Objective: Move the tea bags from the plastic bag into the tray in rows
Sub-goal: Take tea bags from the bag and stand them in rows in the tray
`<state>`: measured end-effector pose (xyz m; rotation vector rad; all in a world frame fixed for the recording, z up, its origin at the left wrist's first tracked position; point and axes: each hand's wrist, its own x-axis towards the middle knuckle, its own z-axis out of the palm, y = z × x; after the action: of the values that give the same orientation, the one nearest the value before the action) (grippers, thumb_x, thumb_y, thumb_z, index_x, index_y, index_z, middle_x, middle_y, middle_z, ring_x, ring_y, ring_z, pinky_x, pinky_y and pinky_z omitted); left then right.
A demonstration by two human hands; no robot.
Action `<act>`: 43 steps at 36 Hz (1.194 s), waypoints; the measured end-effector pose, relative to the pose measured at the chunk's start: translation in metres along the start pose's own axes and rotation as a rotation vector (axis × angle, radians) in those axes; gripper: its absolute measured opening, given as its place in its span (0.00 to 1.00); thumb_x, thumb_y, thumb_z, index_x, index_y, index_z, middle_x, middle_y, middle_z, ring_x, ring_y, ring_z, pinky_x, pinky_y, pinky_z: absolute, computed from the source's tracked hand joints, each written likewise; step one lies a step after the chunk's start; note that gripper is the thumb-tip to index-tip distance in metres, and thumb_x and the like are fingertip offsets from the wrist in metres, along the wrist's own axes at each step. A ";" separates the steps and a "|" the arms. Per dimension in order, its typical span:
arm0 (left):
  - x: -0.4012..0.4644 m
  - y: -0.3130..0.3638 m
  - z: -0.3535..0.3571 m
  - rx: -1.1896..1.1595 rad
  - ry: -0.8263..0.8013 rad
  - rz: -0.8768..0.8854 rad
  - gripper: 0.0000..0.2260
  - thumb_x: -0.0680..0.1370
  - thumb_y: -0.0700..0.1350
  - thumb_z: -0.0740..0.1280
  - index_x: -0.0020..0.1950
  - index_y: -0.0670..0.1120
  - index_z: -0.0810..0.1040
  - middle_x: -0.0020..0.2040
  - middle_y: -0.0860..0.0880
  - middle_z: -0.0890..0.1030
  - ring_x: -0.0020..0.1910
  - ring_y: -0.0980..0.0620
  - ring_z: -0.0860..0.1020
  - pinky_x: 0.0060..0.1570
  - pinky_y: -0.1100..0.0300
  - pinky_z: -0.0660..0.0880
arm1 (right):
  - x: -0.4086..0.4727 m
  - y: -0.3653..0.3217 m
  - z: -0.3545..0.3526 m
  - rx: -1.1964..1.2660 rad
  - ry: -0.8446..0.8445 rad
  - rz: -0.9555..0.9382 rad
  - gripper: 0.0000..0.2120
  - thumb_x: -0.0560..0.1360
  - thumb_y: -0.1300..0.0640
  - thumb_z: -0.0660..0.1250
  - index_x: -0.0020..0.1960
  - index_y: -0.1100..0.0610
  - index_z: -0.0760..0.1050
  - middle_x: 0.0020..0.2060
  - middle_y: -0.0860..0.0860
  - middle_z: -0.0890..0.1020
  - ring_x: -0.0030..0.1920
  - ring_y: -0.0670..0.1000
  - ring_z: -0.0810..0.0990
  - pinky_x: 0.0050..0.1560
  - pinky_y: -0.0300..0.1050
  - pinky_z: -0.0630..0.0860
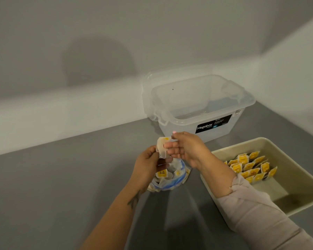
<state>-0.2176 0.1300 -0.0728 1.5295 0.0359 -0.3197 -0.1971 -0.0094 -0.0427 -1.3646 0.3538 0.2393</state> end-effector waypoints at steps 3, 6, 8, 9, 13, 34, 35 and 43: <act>0.000 0.003 0.000 -0.146 -0.019 -0.057 0.13 0.82 0.40 0.55 0.53 0.42 0.79 0.44 0.42 0.84 0.44 0.48 0.83 0.50 0.55 0.79 | -0.002 -0.001 -0.003 -0.039 -0.030 -0.056 0.03 0.77 0.61 0.66 0.48 0.57 0.72 0.37 0.55 0.84 0.29 0.49 0.78 0.32 0.39 0.75; 0.001 0.005 0.001 -0.246 -0.058 -0.091 0.13 0.82 0.41 0.56 0.56 0.41 0.79 0.47 0.41 0.84 0.43 0.50 0.82 0.49 0.57 0.79 | -0.003 0.002 -0.003 -0.139 -0.036 -0.136 0.12 0.70 0.68 0.72 0.48 0.55 0.74 0.39 0.54 0.82 0.33 0.48 0.78 0.34 0.39 0.74; 0.002 0.007 0.001 -0.294 -0.070 -0.110 0.13 0.82 0.41 0.56 0.58 0.41 0.78 0.50 0.38 0.83 0.44 0.50 0.82 0.49 0.58 0.79 | -0.004 0.005 -0.002 -0.142 -0.034 -0.175 0.16 0.67 0.72 0.73 0.47 0.55 0.74 0.41 0.54 0.82 0.39 0.50 0.80 0.37 0.40 0.76; 0.003 0.008 0.002 -0.317 -0.075 -0.117 0.13 0.82 0.41 0.56 0.58 0.41 0.78 0.51 0.38 0.82 0.43 0.50 0.82 0.48 0.58 0.79 | -0.004 0.006 -0.001 -0.138 -0.024 -0.193 0.17 0.66 0.73 0.73 0.46 0.55 0.74 0.41 0.53 0.81 0.41 0.50 0.80 0.39 0.41 0.77; 0.003 0.010 0.005 -0.371 -0.091 -0.135 0.13 0.82 0.41 0.55 0.55 0.41 0.79 0.49 0.40 0.83 0.41 0.51 0.82 0.46 0.60 0.80 | -0.007 0.006 -0.004 -0.260 0.034 -0.285 0.20 0.63 0.70 0.77 0.45 0.50 0.76 0.40 0.49 0.77 0.39 0.47 0.77 0.43 0.42 0.77; 0.004 0.013 0.049 -0.495 -0.093 -0.225 0.11 0.82 0.40 0.56 0.55 0.38 0.77 0.42 0.43 0.84 0.38 0.50 0.84 0.33 0.62 0.80 | -0.025 -0.013 -0.058 -0.525 -0.051 -0.452 0.12 0.67 0.70 0.71 0.40 0.53 0.76 0.34 0.49 0.83 0.35 0.48 0.82 0.44 0.48 0.79; 0.004 0.013 0.052 -0.510 -0.082 -0.225 0.12 0.82 0.41 0.56 0.56 0.38 0.77 0.42 0.43 0.85 0.39 0.50 0.84 0.34 0.62 0.81 | -0.027 -0.015 -0.062 -0.482 -0.066 -0.449 0.11 0.69 0.70 0.69 0.39 0.54 0.77 0.34 0.50 0.83 0.33 0.49 0.81 0.42 0.46 0.78; 0.002 0.013 0.089 -0.474 0.029 -0.267 0.11 0.82 0.41 0.55 0.56 0.36 0.75 0.44 0.40 0.81 0.40 0.47 0.81 0.33 0.60 0.81 | -0.037 -0.024 -0.097 -0.459 -0.096 -0.514 0.10 0.67 0.64 0.76 0.35 0.56 0.76 0.29 0.51 0.79 0.31 0.45 0.79 0.41 0.42 0.77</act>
<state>-0.2280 0.0422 -0.0561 1.0572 0.3197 -0.4652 -0.2328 -0.1074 -0.0224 -1.8371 -0.1509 -0.0494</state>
